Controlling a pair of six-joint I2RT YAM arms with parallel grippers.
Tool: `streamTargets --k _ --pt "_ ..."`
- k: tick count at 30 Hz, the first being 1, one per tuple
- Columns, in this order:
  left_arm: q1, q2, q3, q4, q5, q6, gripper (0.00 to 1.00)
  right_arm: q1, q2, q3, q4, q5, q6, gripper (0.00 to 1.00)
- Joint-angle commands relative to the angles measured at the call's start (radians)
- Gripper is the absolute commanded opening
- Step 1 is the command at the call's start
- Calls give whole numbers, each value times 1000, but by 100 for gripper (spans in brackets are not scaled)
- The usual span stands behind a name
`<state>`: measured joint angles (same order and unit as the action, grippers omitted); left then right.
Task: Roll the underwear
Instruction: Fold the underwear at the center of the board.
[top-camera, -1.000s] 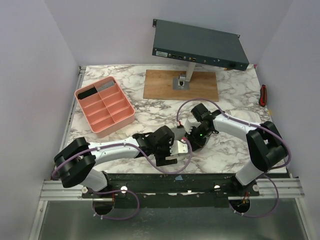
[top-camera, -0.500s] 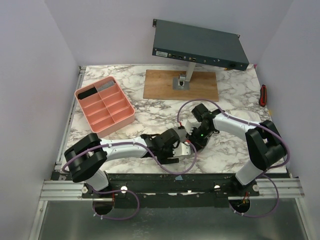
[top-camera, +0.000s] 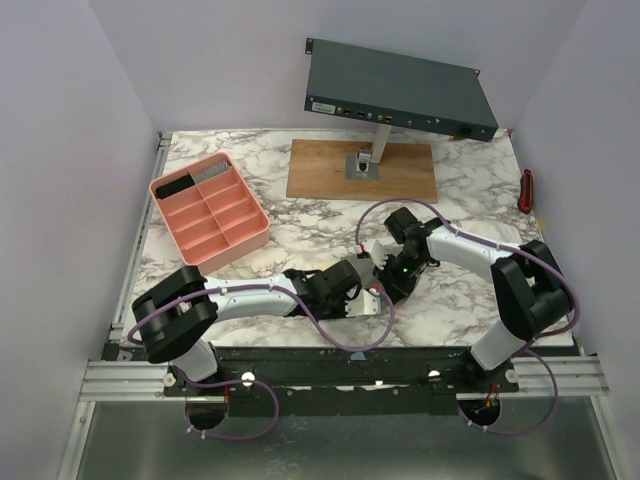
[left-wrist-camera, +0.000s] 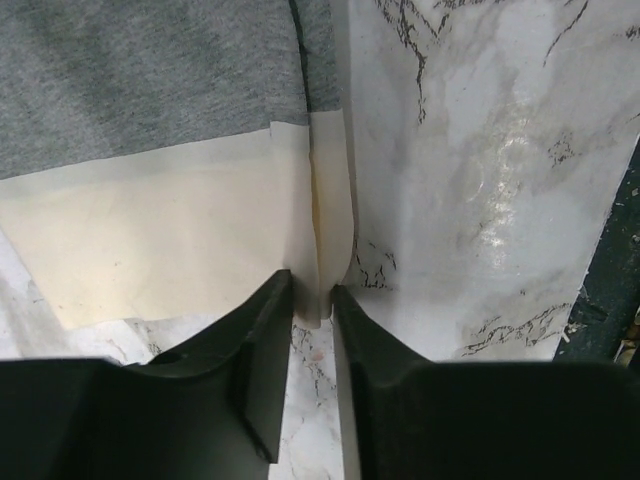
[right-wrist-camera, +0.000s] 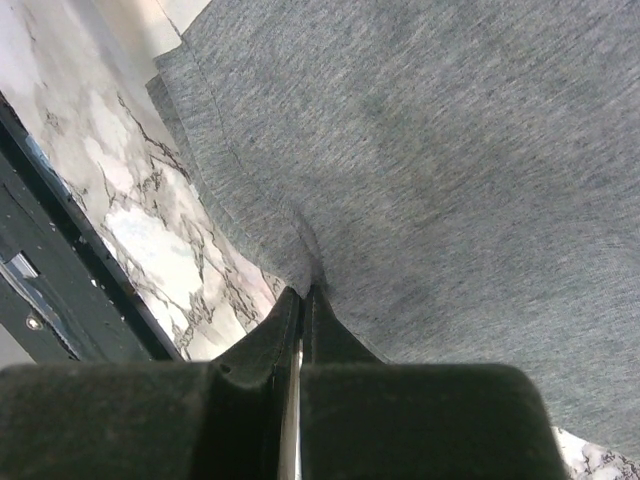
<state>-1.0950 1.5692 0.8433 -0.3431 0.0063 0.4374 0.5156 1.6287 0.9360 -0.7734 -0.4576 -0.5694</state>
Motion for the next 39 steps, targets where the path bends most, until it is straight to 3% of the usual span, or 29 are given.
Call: streamTargets --k 1,8,26,39 --pt "-11 5 15 -36 -6 1 21 -5 -5 17 -32 19 -2 1" --pt "-12 -5 27 -50 35 -8 0 -5 -21 19 -56 9 12 1" --pt "11 -119 49 -178 270 30 0 -6 -50 109 -168 16 43 1" --pt "249 -84 166 -278 435 -16 0 -5 90 355 -295 140 -20 1"
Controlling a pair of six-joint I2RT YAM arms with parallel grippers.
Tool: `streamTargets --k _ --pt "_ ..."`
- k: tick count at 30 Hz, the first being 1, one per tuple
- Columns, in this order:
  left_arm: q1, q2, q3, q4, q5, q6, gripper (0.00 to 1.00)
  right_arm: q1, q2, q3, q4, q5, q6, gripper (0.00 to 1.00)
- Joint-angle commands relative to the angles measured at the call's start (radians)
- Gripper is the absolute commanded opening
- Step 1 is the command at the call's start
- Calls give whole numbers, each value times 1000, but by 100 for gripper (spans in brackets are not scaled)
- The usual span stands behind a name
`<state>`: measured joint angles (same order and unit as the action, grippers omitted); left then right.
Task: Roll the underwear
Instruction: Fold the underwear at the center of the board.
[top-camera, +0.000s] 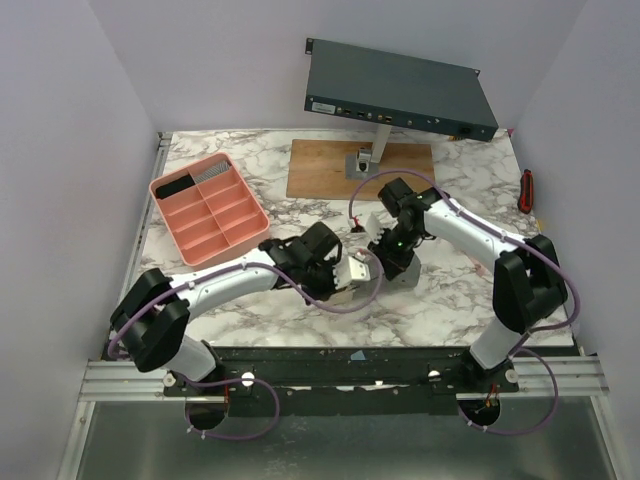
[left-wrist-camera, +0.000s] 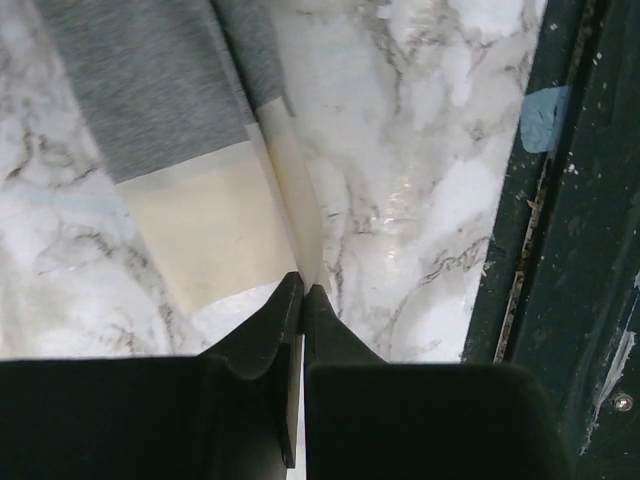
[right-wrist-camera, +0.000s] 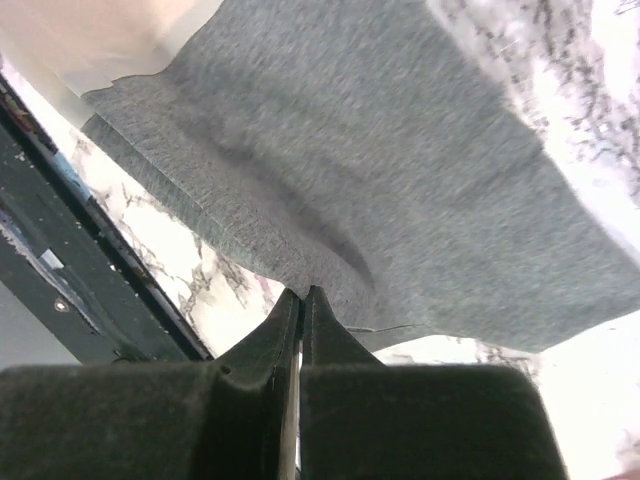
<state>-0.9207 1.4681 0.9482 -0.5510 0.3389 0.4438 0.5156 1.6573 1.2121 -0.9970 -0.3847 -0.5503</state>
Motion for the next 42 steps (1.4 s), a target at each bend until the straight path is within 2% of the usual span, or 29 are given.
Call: streamTargets --k 1,14,30,42 --pt "92 28 75 -79 107 -26 0 -5 84 99 -82 70 -45 1" --pt "157 141 116 -98 15 -105 0 -5 328 371 -187 118 -118 1" --pt "192 242 166 -119 -84 -157 0 -5 448 438 -170 142 -142 3" --pt "192 264 169 -124 -139 -166 0 -5 487 471 -162 139 -136 6"
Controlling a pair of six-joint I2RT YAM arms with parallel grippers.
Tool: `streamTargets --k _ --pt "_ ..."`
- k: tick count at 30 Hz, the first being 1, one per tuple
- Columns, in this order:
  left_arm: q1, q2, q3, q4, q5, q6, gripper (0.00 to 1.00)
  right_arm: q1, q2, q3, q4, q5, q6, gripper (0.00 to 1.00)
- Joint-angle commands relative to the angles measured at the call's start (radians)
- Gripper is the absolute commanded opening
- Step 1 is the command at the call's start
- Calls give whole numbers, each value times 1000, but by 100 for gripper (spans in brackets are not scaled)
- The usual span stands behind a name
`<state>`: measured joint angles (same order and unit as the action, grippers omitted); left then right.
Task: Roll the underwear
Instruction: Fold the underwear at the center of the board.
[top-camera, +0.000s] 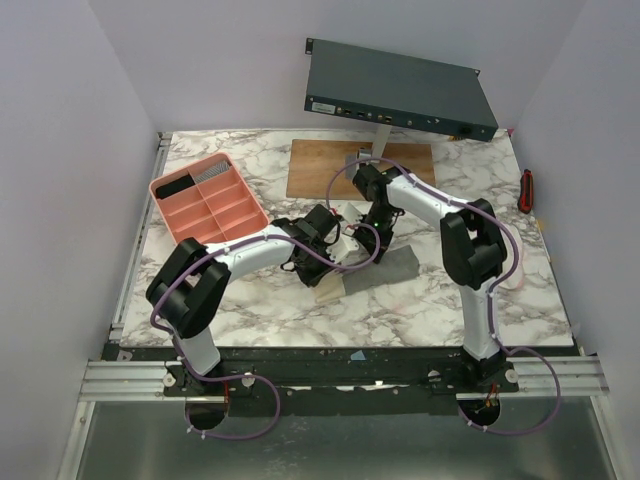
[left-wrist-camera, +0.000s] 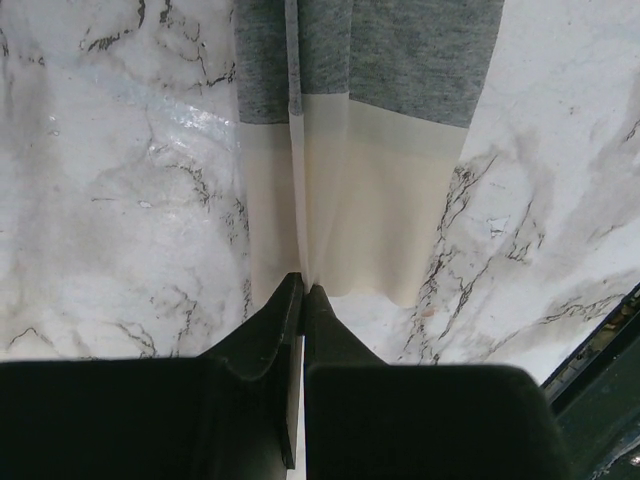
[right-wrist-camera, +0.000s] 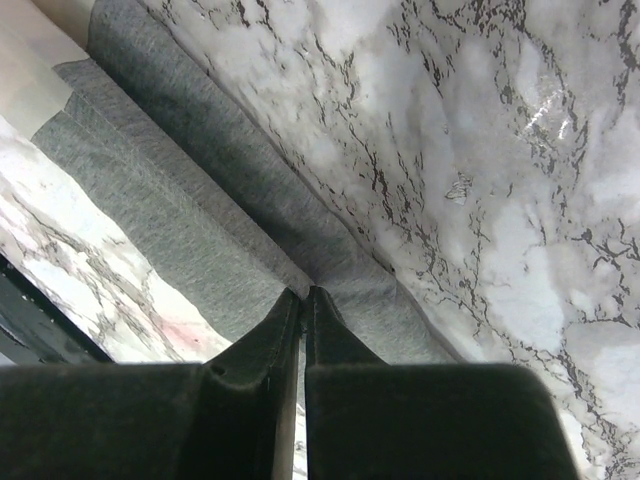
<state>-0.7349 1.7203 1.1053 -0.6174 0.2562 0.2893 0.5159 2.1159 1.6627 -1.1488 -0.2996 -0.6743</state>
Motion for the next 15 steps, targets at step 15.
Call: streamTargets --k 15 --pt "5 -8 14 -53 -88 -26 20 -6 26 11 8 63 3 17"
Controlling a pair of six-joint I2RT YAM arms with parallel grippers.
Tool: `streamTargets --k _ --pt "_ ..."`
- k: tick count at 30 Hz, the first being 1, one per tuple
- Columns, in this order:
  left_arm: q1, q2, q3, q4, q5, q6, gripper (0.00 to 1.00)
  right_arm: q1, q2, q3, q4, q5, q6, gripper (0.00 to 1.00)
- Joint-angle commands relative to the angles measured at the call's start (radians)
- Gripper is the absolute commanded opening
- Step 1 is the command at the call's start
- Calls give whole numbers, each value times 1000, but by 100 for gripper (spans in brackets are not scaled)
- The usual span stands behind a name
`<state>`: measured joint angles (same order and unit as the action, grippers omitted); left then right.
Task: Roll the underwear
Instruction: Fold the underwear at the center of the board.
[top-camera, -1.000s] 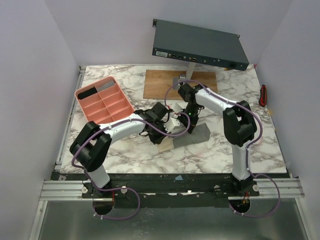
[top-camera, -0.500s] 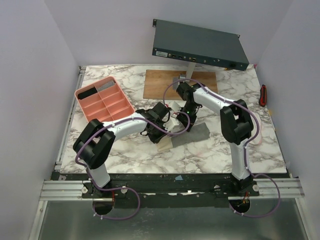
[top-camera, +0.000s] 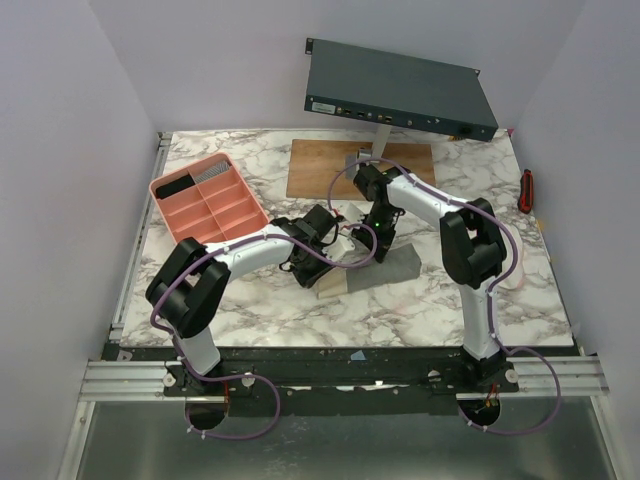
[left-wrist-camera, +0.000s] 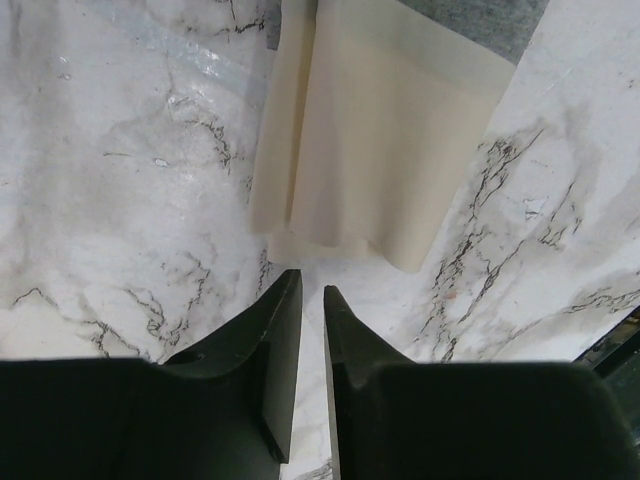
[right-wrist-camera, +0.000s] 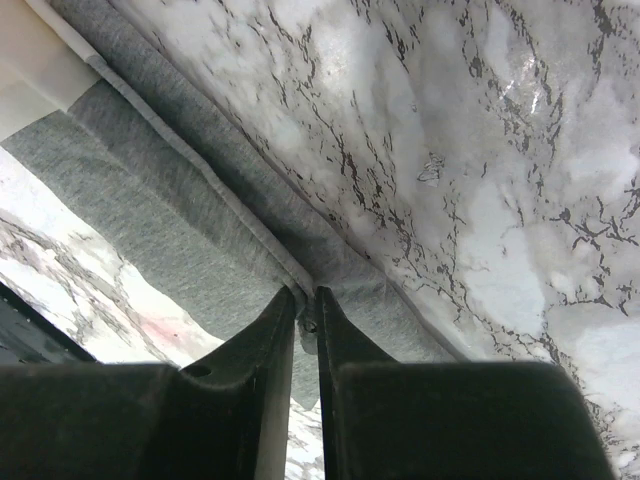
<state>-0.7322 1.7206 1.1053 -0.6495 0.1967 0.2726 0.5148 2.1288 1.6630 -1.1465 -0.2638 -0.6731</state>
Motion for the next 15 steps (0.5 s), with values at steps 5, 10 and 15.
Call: streamTargets --k 5,10,15 --pt "4 -20 13 -21 -32 -10 20 -4 8 25 14 29 10 27" --pt "4 -30 12 -20 -34 -10 20 -4 -6 39 27 33 17 31" --pt "3 -42 9 -18 -36 -10 20 -5 -16 58 51 47 28 34"
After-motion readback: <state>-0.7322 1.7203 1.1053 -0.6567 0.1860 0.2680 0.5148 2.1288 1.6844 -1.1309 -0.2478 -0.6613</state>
